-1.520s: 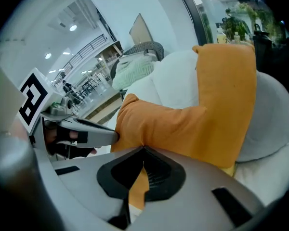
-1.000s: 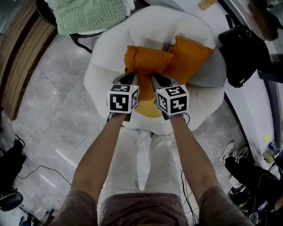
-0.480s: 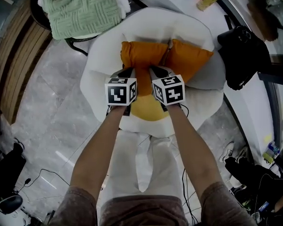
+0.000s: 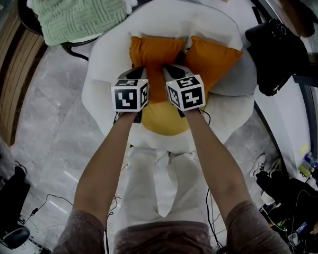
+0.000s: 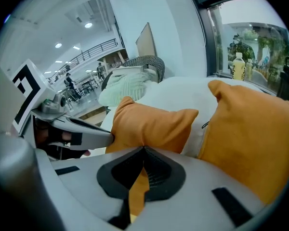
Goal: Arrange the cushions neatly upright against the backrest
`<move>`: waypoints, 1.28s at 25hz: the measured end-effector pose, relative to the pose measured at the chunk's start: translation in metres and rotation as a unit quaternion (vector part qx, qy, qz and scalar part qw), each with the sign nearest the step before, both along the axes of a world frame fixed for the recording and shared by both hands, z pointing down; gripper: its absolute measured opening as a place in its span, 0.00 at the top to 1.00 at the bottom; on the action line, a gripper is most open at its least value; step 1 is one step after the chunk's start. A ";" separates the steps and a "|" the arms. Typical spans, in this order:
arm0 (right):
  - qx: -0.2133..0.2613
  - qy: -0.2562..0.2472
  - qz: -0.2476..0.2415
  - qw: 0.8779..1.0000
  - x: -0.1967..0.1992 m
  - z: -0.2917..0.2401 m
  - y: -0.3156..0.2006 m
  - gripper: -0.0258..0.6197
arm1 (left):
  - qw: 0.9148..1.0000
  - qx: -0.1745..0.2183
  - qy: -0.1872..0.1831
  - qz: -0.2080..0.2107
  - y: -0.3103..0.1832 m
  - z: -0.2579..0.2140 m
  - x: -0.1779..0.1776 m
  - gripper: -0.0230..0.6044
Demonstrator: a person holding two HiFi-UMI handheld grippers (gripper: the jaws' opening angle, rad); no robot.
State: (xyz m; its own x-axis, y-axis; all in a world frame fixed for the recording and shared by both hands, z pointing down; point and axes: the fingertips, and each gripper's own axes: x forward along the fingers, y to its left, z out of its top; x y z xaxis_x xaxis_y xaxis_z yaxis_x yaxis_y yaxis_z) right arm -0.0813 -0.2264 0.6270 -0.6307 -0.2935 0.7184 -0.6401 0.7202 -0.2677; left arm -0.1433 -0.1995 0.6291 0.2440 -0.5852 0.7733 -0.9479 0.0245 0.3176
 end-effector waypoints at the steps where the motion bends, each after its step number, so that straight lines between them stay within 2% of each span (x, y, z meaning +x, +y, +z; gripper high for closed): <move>1: 0.002 0.000 0.001 1.000 -0.001 0.001 -0.002 0.93 | 1.000 0.002 0.000 0.001 -0.002 0.001 -0.001 0.95; 7: 0.001 0.001 0.012 1.000 -0.006 0.005 -0.002 0.93 | 1.000 0.007 -0.001 0.003 -0.004 0.007 -0.006 0.94; 11: 0.010 0.003 0.019 1.000 -0.007 0.005 -0.004 0.92 | 1.000 0.011 -0.014 0.020 -0.007 0.009 -0.006 0.94; 17: 0.015 0.022 0.024 0.999 0.003 -0.007 0.003 0.92 | 0.999 0.008 -0.029 0.020 0.001 -0.003 -0.009 0.86; 20: 0.013 0.015 0.038 0.999 0.013 -0.025 0.006 0.92 | 0.999 0.012 -0.028 0.010 0.009 -0.019 -0.012 0.86; 24: 0.017 0.008 0.034 0.999 0.024 -0.055 0.022 0.92 | 1.000 0.005 -0.024 0.012 0.026 -0.046 -0.005 0.86; 25: 0.015 0.002 0.033 0.999 0.027 -0.064 0.027 0.92 | 1.000 0.004 -0.021 0.016 0.030 -0.055 -0.001 0.90; 26: 0.010 -0.006 0.035 0.999 0.030 -0.074 0.033 0.93 | 1.000 0.002 -0.015 0.019 0.035 -0.066 0.004 0.95; 32: -0.013 -0.054 0.058 0.997 0.043 -0.146 0.067 0.93 | 0.999 0.012 0.023 0.029 0.060 -0.143 0.034 0.96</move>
State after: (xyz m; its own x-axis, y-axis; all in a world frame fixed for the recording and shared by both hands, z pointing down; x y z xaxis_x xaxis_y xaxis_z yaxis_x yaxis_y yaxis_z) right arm -0.0381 -0.1590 0.4811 -0.6672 -0.3512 0.6569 -0.6854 0.6348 -0.3567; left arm -0.1098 -0.1398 0.4857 0.3126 -0.5873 0.7466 -0.9321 -0.0382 0.3602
